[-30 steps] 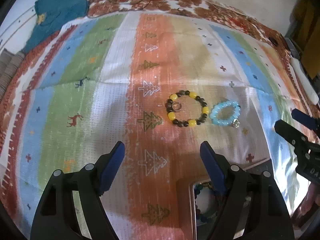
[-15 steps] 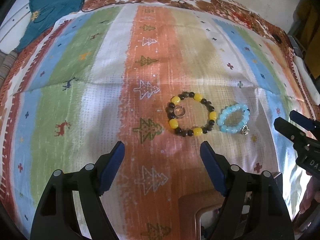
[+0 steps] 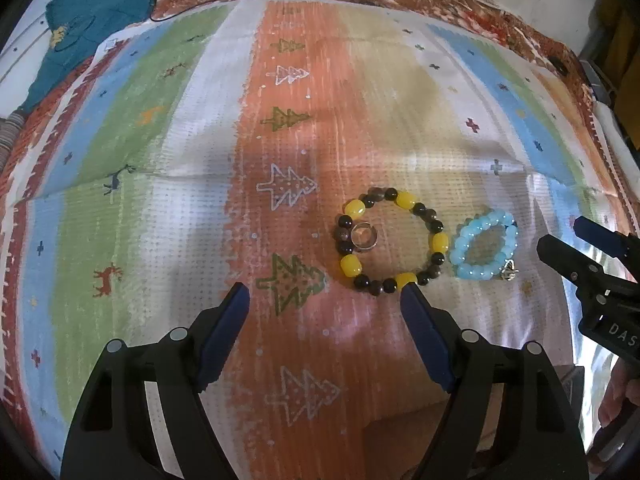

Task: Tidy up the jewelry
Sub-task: 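Grasp the yellow-black bead bracelet with the left tool while the right grasps the light blue bracelet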

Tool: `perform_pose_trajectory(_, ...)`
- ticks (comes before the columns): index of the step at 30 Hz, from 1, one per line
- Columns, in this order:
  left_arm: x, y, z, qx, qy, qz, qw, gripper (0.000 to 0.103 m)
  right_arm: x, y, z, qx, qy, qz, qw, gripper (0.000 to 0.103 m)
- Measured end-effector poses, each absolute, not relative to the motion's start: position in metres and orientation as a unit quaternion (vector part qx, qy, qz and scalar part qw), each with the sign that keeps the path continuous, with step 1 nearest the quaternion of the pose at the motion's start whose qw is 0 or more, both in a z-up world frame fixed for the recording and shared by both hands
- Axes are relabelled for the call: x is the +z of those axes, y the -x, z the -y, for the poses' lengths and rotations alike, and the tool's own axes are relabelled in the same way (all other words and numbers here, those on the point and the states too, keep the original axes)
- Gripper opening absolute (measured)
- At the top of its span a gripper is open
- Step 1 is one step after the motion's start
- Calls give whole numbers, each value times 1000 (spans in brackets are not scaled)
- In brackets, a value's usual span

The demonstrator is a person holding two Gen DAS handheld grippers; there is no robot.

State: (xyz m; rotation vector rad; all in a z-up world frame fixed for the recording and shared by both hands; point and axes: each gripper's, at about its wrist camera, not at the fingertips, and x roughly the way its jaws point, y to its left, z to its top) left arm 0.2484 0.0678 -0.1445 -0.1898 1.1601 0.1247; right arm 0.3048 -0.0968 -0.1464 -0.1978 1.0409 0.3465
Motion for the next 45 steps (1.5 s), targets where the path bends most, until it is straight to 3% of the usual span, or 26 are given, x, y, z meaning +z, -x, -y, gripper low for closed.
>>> perform_pose_trajectory(19, -165, -270, -74, 65, 82, -552, 828, 77, -178, -332, 87, 151, 110, -516, 836, 76)
perform_pose_trajectory(28, -173, -273, -69, 70, 54, -553, 829, 70, -187, -336, 81, 154, 134, -517, 831, 74)
perform_pose_trajectory(32, -172, -272, -67, 59, 40, -555, 829, 52, -186, -334, 81, 157, 138, -514, 832, 57)
perform_pose_trajectory(37, -172, -267, -70, 54, 38, -557, 828, 28, -185, -332, 79, 172, 138, -514, 829, 18)
perform_pose_trajectory(39, -172, -266, -74, 66, 41, -557, 827, 11, -184, -330, 76, 176, 151, -510, 828, 15)
perform_pose_trajectory(45, -168, -264, -79, 70, 53, -558, 825, 11, -178, -326, 75, 182, 157, -499, 833, 12)
